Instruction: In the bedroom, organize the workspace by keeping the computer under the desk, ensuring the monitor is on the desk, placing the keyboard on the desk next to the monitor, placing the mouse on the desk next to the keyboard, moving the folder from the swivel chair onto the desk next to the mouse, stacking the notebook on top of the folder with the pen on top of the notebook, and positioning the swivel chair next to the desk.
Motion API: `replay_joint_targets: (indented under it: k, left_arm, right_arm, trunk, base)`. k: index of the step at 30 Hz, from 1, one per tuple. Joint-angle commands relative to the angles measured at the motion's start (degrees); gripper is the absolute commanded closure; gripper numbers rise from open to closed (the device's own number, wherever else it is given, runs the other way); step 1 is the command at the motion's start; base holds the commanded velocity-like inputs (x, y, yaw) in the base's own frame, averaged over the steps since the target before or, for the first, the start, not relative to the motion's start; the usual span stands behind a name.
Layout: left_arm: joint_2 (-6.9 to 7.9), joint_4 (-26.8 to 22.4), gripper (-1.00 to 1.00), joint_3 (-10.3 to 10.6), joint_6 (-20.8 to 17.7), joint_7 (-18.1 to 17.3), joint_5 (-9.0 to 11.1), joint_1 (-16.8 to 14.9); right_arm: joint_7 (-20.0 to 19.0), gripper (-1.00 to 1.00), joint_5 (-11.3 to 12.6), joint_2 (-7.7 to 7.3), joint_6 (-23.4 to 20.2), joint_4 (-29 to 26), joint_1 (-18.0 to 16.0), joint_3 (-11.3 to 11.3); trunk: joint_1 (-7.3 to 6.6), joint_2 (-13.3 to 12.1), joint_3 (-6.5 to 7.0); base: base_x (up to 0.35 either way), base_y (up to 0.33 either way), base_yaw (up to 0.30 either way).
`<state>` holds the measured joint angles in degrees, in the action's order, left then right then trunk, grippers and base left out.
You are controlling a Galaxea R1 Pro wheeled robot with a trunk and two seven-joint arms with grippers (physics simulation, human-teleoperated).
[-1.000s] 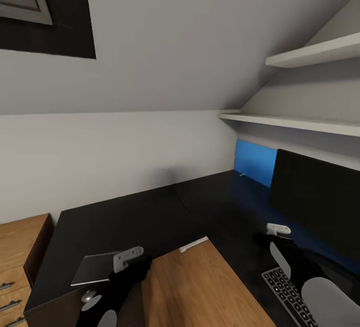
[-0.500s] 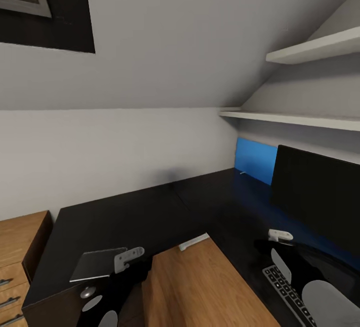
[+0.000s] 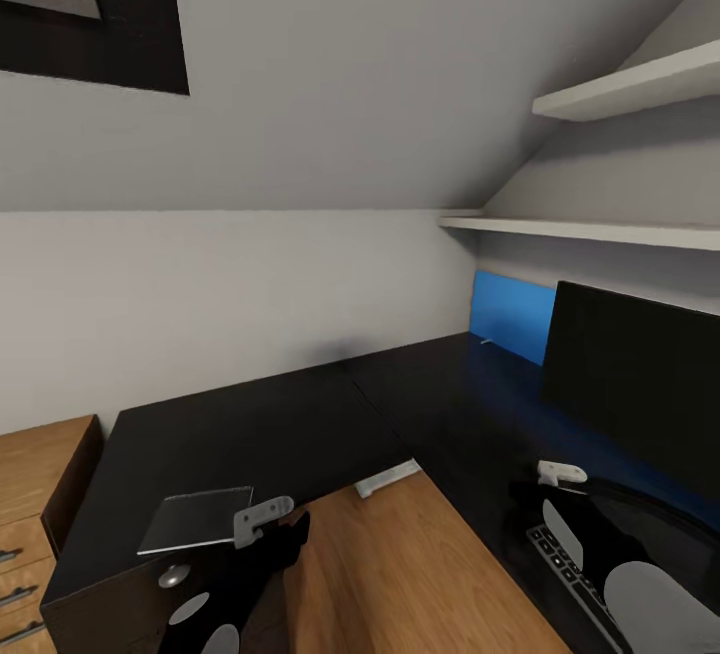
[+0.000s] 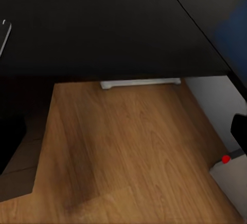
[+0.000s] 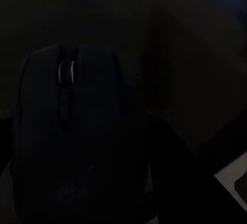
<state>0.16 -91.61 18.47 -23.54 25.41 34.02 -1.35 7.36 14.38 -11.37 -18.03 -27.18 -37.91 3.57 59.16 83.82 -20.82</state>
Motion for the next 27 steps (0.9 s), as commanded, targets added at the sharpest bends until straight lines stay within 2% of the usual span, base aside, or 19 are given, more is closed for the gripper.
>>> replay_joint_targets:
  k: [1,5,7,12,27]
  left_arm:
    - [0.02,-0.1,-1.00,0.1,-0.1,0.5,0.5,-0.1]
    - [0.02,0.0,-1.00,0.1,-0.1,0.5,0.5,-0.1]
    - [0.02,0.0,-1.00,0.1,-0.1,0.5,0.5,-0.1]
    - [0.17,0.1,-1.00,1.0,-0.1,0.5,0.6,-0.1]
    - [0.23,1.1,-1.00,1.0,-0.1,0.5,0.6,-0.1]
  right_arm:
    - [0.6,1.00,0.8,-0.06,-0.3,-0.1,0.0,0.4]
    - [2.1,1.00,0.7,-0.06,-0.2,-0.2,0.0,0.4]
    - [2.8,1.00,0.4,-0.06,-0.2,-0.3,0.0,0.4]
    - [3.4,1.00,-2.2,0.03,-0.2,-0.3,0.0,0.4]
    - [3.5,1.00,-2.6,0.21,-0.2,-0.2,0.0,0.4]
  trunk:
    - [0.23,0.5,-0.26]
    - [1.11,2.1,-0.98]
    - [1.11,2.1,-0.98]
    - [1.11,2.1,-0.98]
    - [1.11,2.1,-0.98]
  base:
    - [0.000,0.000,0.000]
    - [0.000,0.000,0.000]
    - [0.000,0.000,0.000]
    - [0.000,0.000,0.000]
    - [0.020,0.000,0.000]
